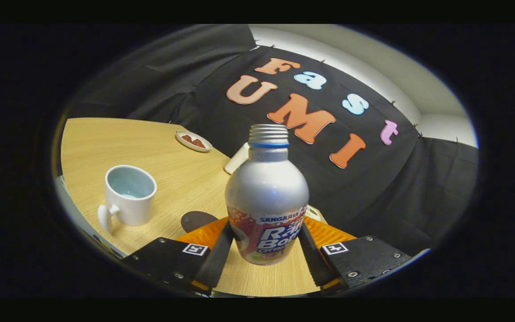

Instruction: Take the bottle from table, then pour the juice into the cup, finally place the bottle on the coaster

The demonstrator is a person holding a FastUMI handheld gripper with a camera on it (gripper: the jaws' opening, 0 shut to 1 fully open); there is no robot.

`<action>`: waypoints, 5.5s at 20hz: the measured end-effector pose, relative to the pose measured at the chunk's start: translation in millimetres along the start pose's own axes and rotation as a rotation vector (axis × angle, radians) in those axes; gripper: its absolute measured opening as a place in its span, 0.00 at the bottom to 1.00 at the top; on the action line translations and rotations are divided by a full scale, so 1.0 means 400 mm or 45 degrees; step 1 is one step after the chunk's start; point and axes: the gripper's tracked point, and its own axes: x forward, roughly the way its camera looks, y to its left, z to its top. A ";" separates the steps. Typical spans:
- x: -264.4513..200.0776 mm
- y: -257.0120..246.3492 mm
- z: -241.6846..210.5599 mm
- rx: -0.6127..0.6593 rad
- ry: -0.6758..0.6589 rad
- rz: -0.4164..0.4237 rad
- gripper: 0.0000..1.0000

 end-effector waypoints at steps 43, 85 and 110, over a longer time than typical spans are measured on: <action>0.037 0.124 0.032 -1.164 -0.085 0.013 0.76; 0.048 0.118 0.082 -1.559 -0.081 -0.006 0.76; 0.045 0.099 0.130 -1.700 -0.086 -0.049 0.76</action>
